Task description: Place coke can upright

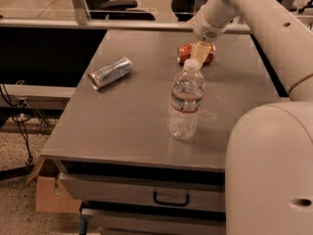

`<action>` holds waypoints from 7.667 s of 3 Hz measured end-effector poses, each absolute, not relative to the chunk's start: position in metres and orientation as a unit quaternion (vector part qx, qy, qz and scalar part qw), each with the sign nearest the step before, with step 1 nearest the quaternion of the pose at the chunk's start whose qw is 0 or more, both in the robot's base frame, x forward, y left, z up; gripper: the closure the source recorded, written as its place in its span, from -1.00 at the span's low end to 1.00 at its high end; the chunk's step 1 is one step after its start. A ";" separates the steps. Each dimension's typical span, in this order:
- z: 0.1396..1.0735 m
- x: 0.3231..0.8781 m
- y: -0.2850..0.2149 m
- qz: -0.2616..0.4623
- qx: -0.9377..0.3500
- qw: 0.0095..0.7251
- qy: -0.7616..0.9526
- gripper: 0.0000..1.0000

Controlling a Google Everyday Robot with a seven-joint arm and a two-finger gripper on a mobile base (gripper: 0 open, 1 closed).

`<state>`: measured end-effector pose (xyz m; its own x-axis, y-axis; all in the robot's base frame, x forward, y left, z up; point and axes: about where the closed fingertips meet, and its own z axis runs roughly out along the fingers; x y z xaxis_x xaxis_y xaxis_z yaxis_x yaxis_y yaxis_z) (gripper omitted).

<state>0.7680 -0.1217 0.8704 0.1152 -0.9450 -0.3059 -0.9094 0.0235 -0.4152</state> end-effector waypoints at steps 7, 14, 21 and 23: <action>0.954 0.748 -0.148 0.118 -0.438 0.521 0.723 1.00; 0.897 0.687 -0.177 0.254 -0.305 0.581 0.710 -0.72; 0.895 0.743 -0.147 0.071 -0.508 0.288 0.809 -1.00; 0.889 0.757 -0.120 -0.053 -0.555 0.132 0.820 -1.00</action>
Offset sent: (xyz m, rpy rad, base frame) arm -0.0004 -0.0053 -0.0099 -0.0427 0.0343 0.0089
